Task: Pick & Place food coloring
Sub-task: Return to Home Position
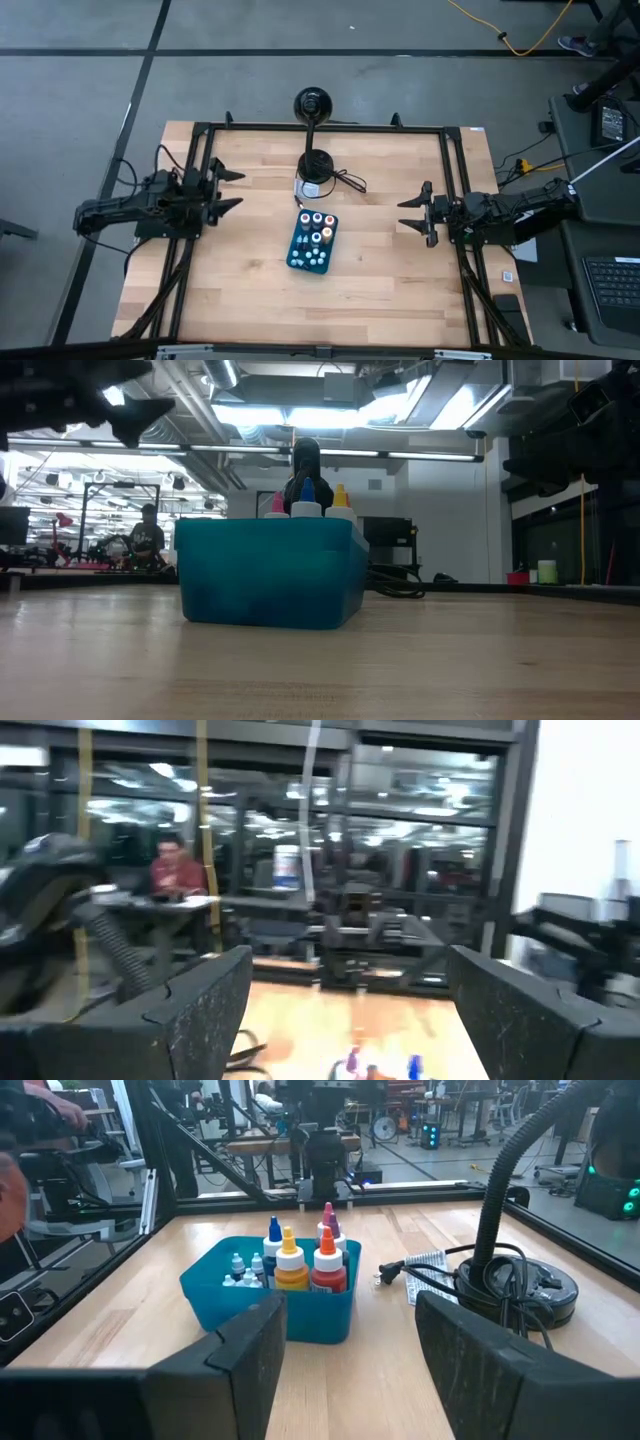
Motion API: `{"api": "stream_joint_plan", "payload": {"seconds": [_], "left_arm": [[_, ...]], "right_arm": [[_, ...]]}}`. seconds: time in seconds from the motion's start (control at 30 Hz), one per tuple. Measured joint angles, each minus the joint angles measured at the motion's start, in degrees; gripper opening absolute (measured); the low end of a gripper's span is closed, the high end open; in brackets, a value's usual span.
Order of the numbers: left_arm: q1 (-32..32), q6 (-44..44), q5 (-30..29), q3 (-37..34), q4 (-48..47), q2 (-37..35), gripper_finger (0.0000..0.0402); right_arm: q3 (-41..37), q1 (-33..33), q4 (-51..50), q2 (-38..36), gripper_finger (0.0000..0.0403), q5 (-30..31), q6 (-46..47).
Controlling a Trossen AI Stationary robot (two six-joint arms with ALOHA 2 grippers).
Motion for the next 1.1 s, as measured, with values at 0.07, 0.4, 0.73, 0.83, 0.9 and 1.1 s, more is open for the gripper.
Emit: {"api": "stream_joint_plan", "payload": {"seconds": [0.07,0.4,0.73,0.83,0.9,1.1], "left_arm": [[-0.18,-0.45,-3.73,-0.86,0.72,0.0,0.0327],[-1.0,1.06,-21.29,-3.9,3.29,-0.03,0.0327],[-1.05,4.74,-20.72,-4.91,2.11,-0.04,0.0327],[-1.04,5.55,-22.81,-4.91,-2.17,-0.04,0.0329],[-1.04,5.57,-23.16,-4.91,-5.96,-0.04,0.0328],[-1.3,8.06,-20.08,-4.89,-6.88,-0.04,0.0328]], "right_arm": [[0.01,0.0,0.0,-0.01,0.0223,0.0,0.02],[0.01,-0.01,-0.01,0.0,0.0223,0.0,0.0],[0.01,0.01,0.01,-0.02,0.0223,0.0,0.02],[0.0,-0.01,0.01,-0.02,0.0223,0.0,0.02],[0.0,-0.01,0.01,-0.02,0.0223,0.0,0.0],[0.0,0.0,0.01,-0.02,0.0223,0.0,0.02]]}}
